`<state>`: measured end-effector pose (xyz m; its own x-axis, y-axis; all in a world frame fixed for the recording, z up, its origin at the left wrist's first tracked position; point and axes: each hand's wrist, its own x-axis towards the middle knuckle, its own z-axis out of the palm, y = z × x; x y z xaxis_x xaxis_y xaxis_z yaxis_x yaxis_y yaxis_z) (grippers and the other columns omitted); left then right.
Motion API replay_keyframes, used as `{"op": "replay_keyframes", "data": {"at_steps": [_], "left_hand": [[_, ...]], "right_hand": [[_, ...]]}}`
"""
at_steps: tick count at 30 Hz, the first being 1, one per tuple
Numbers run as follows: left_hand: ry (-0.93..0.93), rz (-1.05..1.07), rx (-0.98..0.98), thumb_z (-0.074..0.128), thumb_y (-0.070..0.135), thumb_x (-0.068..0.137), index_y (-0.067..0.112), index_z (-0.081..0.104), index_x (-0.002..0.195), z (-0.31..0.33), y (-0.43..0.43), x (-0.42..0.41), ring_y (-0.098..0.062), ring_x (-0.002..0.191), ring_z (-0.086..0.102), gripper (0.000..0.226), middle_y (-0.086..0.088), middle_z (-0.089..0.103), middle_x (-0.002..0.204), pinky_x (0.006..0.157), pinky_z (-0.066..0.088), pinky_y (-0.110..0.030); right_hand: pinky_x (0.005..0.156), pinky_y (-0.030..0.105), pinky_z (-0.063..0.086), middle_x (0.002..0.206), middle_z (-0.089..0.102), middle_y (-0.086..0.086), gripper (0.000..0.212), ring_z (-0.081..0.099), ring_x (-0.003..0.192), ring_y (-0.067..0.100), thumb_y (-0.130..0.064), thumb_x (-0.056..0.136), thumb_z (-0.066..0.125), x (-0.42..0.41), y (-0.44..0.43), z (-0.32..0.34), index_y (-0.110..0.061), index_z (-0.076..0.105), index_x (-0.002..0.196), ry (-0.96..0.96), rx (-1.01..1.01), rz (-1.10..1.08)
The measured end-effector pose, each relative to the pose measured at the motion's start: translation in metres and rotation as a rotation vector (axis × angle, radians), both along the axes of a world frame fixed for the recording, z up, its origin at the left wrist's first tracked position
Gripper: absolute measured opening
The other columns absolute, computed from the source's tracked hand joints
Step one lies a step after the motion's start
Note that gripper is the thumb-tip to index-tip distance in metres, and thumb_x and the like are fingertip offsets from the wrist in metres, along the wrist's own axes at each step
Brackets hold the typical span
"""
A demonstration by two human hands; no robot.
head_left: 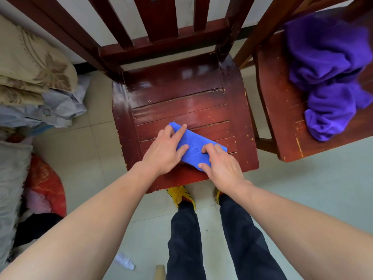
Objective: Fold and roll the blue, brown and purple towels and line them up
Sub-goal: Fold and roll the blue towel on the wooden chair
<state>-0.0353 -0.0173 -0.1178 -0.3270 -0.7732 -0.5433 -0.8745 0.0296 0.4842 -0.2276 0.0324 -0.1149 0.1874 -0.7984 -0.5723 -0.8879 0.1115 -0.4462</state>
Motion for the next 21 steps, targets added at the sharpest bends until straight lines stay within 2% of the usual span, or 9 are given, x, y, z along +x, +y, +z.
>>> {"op": "replay_keyframes", "data": {"at_steps": [4,6,10,12,14,16,18,21], "left_hand": [[-0.052,-0.077,-0.006,0.046,0.035,0.097,0.023,0.012,0.153,-0.002,-0.005,-0.001,-0.022,0.103,0.038,0.066,-0.006,0.037,0.116,0.097,0.038,-0.035],[-0.054,-0.101,0.035,0.051,0.033,0.096,0.021,0.01,0.153,0.0,-0.009,0.002,-0.024,0.11,0.039,0.071,-0.007,0.037,0.122,0.099,0.038,-0.035],[-0.162,-0.255,0.049,0.06,0.032,0.09,0.018,0.01,0.153,0.009,-0.02,0.005,-0.027,0.12,0.036,0.082,-0.008,0.035,0.136,0.096,0.04,-0.037],[-0.273,-0.365,-0.08,0.065,0.04,0.084,0.021,0.02,0.152,0.012,-0.03,0.006,-0.027,0.119,0.035,0.084,-0.009,0.036,0.133,0.094,0.038,-0.037],[-0.348,-0.454,-0.175,0.069,0.048,0.077,0.024,0.026,0.149,0.012,-0.038,0.006,-0.03,0.13,0.028,0.087,-0.011,0.029,0.143,0.101,0.032,-0.039],[-0.362,-0.534,-0.153,0.072,0.045,0.075,0.025,0.024,0.149,0.01,-0.039,0.002,-0.029,0.142,0.019,0.09,-0.01,0.02,0.154,0.108,0.025,-0.043],[-0.363,-0.582,-0.124,0.073,0.039,0.074,0.024,0.029,0.146,0.013,-0.038,-0.003,-0.027,0.134,0.032,0.086,-0.007,0.035,0.145,0.104,0.028,-0.042],[-0.378,-0.633,-0.139,0.072,0.034,0.074,0.019,0.046,0.128,0.03,-0.026,-0.01,-0.028,0.116,0.045,0.061,-0.006,0.047,0.124,0.095,0.034,-0.041]], "right_hand": [[0.068,0.034,0.04,0.111,0.048,-0.008,0.034,0.052,0.085,0.019,-0.038,0.089,0.061,-0.003,-0.001,-0.003,-0.029,0.041,0.114,-0.026,0.038,-0.024],[0.069,0.031,0.036,0.104,0.046,-0.011,0.034,0.047,0.081,0.015,-0.036,0.088,0.064,-0.005,-0.006,-0.001,-0.029,0.042,0.113,-0.08,0.072,-0.061],[0.07,0.03,0.036,0.086,0.044,-0.013,0.029,0.052,0.08,0.017,-0.036,0.085,0.067,-0.013,-0.004,0.002,-0.031,0.046,0.104,-0.19,0.103,-0.25],[0.071,0.031,0.04,0.099,0.047,-0.011,0.043,0.052,0.09,0.017,-0.044,0.079,0.071,-0.018,-0.004,0.002,-0.031,0.046,0.111,-0.044,0.001,-0.284],[0.08,0.035,0.044,0.122,0.045,-0.004,0.07,0.046,0.108,0.02,-0.055,0.072,0.072,-0.021,-0.008,0.001,-0.03,0.041,0.129,0.177,-0.105,-0.165],[0.088,0.038,0.04,0.134,0.045,-0.001,0.081,0.042,0.118,0.023,-0.057,0.074,0.069,-0.019,-0.01,0.001,-0.029,0.034,0.141,0.213,-0.112,-0.054],[0.086,0.038,0.038,0.125,0.053,0.0,0.074,0.044,0.114,0.024,-0.055,0.077,0.066,-0.014,-0.012,0.002,-0.028,0.037,0.14,0.218,-0.053,0.01],[0.078,0.036,0.035,0.11,0.051,0.002,0.048,0.043,0.104,0.025,-0.046,0.079,0.064,-0.009,0.001,0.018,-0.023,0.053,0.12,0.293,-0.039,0.034]]}}
